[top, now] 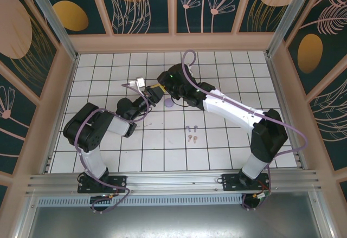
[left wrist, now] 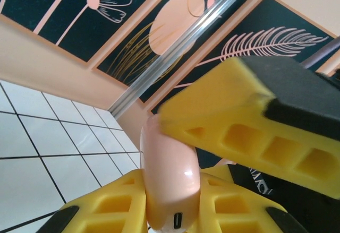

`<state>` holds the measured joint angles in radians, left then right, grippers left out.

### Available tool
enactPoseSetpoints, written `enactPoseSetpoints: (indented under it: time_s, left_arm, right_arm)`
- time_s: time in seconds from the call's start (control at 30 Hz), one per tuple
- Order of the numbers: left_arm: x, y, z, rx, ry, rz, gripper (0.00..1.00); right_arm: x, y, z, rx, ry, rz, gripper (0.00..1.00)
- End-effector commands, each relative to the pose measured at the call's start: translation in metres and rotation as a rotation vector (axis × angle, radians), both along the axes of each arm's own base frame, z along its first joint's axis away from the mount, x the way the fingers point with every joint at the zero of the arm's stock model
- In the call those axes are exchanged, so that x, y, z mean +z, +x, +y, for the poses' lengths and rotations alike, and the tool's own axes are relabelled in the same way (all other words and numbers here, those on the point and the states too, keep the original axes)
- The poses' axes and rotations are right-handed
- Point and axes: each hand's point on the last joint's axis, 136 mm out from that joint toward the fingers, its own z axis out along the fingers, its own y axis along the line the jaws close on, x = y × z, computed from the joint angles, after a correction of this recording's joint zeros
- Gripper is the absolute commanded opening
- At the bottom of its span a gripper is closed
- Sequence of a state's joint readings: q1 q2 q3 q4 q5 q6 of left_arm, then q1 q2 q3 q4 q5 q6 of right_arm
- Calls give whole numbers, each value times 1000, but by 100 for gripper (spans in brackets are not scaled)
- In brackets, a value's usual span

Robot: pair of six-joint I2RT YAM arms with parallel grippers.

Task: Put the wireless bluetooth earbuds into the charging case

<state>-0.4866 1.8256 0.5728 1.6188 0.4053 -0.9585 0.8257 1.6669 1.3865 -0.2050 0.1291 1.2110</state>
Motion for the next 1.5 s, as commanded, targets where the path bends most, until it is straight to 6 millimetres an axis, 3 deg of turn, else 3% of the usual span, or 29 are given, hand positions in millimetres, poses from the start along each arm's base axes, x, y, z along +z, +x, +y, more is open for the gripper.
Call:
enactPoseSetpoints:
  time_s: [0.0, 0.23, 0.47, 0.53, 0.8, 1.03, 1.47]
  left_arm:
    - [22, 0, 7, 19, -84, -64, 0]
    - [19, -4, 2, -19, -52, -39, 0]
    - [14, -9, -15, -113, 78, 4, 0]
    - [25, -13, -18, -136, 116, -16, 0]
    - [24, -29, -32, -261, 258, -5, 0]
    - [14, -42, -38, -357, 297, 14, 0]
    - [24, -56, -41, -427, 293, -9, 0]
  right_arm:
    - [45, 3, -1, 0, 82, -91, 65]
    - [81, 4, -40, -27, 57, -207, 71]
    - [75, -6, -80, 44, -15, -299, 71]
    - [72, -10, -84, 113, -43, -353, 72]
    - [51, -50, -87, 429, -244, -600, 70]
    - [33, -75, -83, 563, -250, -648, 69]
    - [21, -65, -66, 615, -228, -620, 66]
